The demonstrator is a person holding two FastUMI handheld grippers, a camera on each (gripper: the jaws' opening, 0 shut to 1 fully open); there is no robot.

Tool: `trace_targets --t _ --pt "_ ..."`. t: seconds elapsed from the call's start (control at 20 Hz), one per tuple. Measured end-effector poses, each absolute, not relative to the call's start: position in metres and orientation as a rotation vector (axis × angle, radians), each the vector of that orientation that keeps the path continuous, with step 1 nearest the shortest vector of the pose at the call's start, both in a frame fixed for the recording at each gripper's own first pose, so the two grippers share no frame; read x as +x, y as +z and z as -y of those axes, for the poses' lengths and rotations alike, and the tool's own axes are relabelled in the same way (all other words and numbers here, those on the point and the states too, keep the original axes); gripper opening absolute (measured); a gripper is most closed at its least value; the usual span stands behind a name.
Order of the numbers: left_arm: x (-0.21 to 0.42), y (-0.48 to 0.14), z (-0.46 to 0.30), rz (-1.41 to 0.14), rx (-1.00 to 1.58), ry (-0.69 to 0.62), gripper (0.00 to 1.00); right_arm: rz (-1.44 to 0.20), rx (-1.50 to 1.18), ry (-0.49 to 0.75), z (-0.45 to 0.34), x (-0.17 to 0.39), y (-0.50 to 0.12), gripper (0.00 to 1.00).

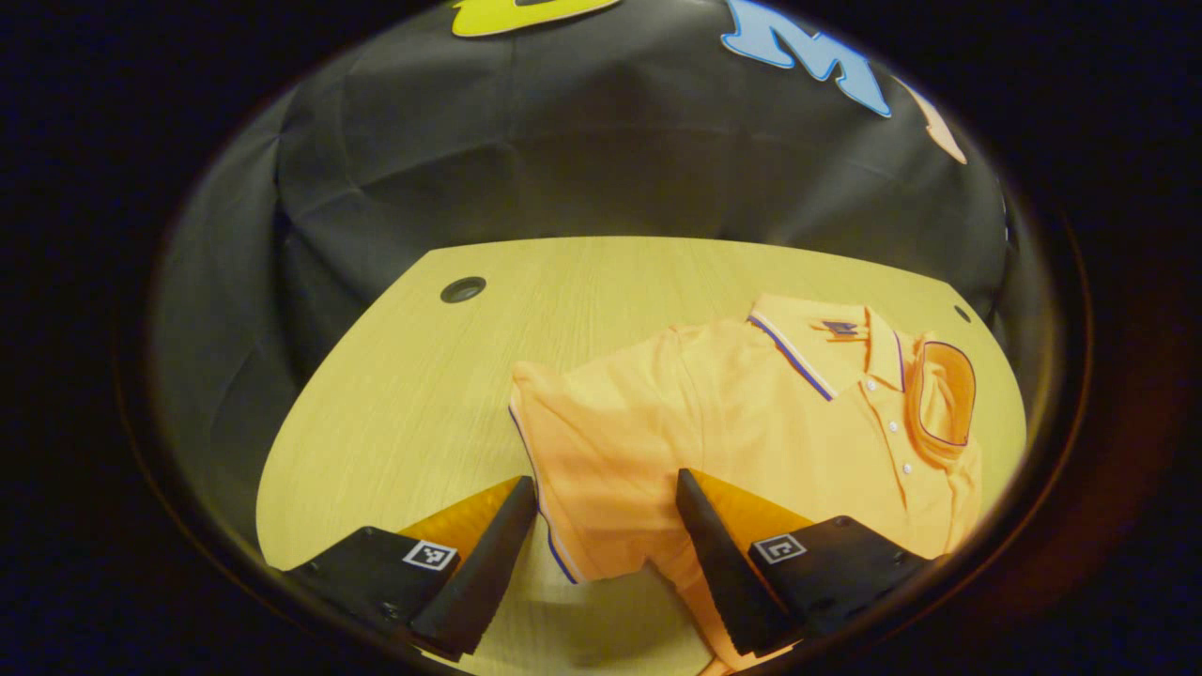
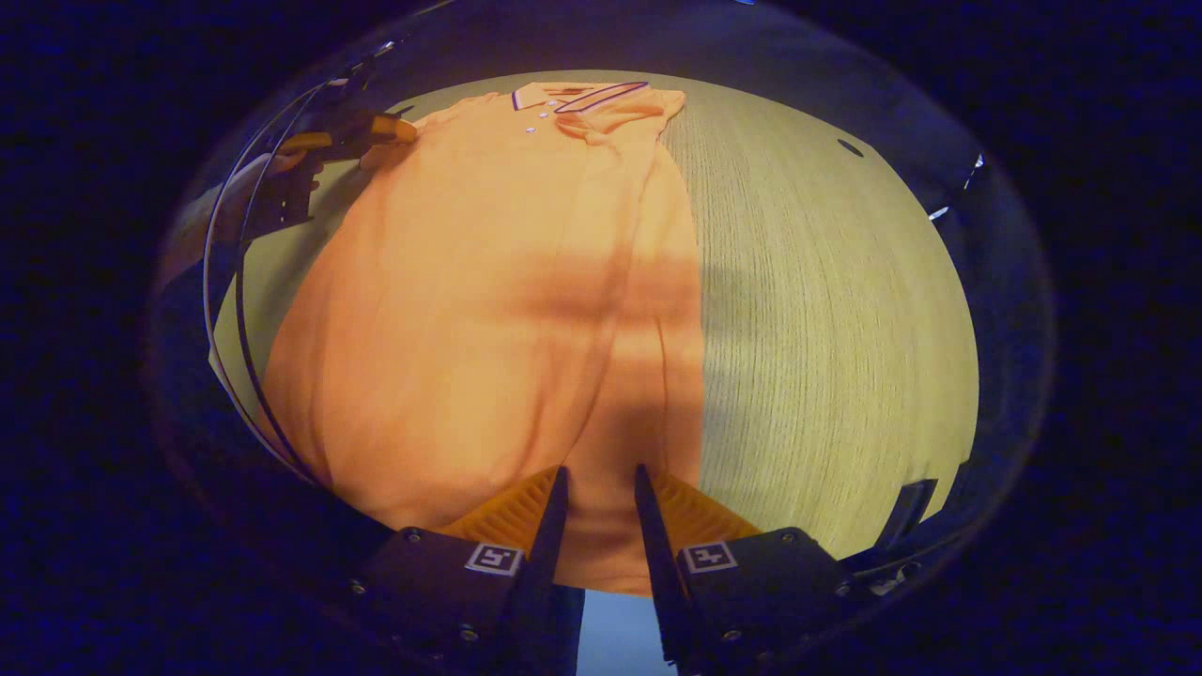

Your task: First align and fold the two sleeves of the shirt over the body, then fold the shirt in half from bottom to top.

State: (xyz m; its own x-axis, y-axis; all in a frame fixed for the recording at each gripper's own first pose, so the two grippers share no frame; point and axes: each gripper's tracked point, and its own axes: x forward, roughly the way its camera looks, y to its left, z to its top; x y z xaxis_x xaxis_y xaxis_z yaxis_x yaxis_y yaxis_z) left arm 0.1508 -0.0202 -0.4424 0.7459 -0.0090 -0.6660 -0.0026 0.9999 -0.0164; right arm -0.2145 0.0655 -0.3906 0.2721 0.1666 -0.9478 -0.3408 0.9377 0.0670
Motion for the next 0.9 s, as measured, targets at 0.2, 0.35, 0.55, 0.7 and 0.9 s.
trace_targets --t 0.2,0.35,0.55,0.7,0.9 --pt "0.152 -0.444 0.024 -0.729 -0.014 0.003 0.96 -1.249 -0.159 0.341 -0.066 -0.214 -0.392 0.47" --pt "0.154 -0.443 0.035 -0.734 0.000 -0.026 0.59 -1.247 -0.156 0.339 -0.066 -0.214 -0.393 0.47" --pt "0.156 -0.444 0.038 -0.749 0.061 -0.004 0.20 -1.240 -0.154 0.338 -0.067 -0.214 -0.393 0.47" --pt "0.159 -0.438 0.040 -0.744 0.095 0.001 0.19 -1.232 -0.149 0.333 -0.066 -0.213 -0.393 0.47" --pt "0.165 -0.420 0.055 -0.703 0.142 -0.032 0.20 -1.225 -0.145 0.331 -0.067 -0.214 -0.394 0.47"
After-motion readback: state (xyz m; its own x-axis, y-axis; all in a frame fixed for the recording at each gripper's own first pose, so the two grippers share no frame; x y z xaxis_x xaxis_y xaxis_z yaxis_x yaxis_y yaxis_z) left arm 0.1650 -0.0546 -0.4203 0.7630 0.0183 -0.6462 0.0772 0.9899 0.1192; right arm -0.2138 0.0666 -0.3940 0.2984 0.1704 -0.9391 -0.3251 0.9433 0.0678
